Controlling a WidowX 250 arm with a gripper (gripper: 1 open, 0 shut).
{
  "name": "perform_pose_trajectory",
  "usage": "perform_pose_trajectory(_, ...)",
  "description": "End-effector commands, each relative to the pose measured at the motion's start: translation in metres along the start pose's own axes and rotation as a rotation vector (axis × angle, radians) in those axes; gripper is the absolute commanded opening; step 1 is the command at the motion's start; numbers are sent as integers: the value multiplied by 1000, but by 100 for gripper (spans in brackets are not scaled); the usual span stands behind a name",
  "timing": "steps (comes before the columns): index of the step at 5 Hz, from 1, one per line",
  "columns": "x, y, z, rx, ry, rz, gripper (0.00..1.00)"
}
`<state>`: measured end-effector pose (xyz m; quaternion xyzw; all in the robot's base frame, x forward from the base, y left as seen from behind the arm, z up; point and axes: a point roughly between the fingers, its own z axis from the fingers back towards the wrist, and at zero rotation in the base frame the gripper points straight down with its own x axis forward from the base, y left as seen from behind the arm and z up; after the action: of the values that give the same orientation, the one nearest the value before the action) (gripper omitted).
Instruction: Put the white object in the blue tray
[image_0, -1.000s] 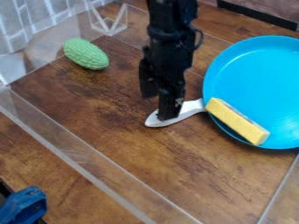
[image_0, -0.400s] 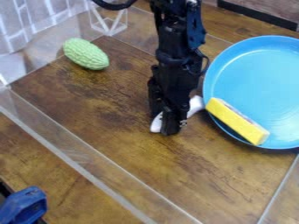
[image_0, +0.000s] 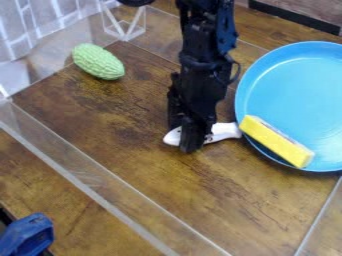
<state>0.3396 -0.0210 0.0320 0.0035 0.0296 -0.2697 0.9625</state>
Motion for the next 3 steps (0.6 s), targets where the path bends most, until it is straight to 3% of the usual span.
perform_pose_trajectory(1, 13, 1, 38, 48, -56, -7, 0)
perform_pose_trajectory(3, 7, 0, 58, 56, -35, 41, 0)
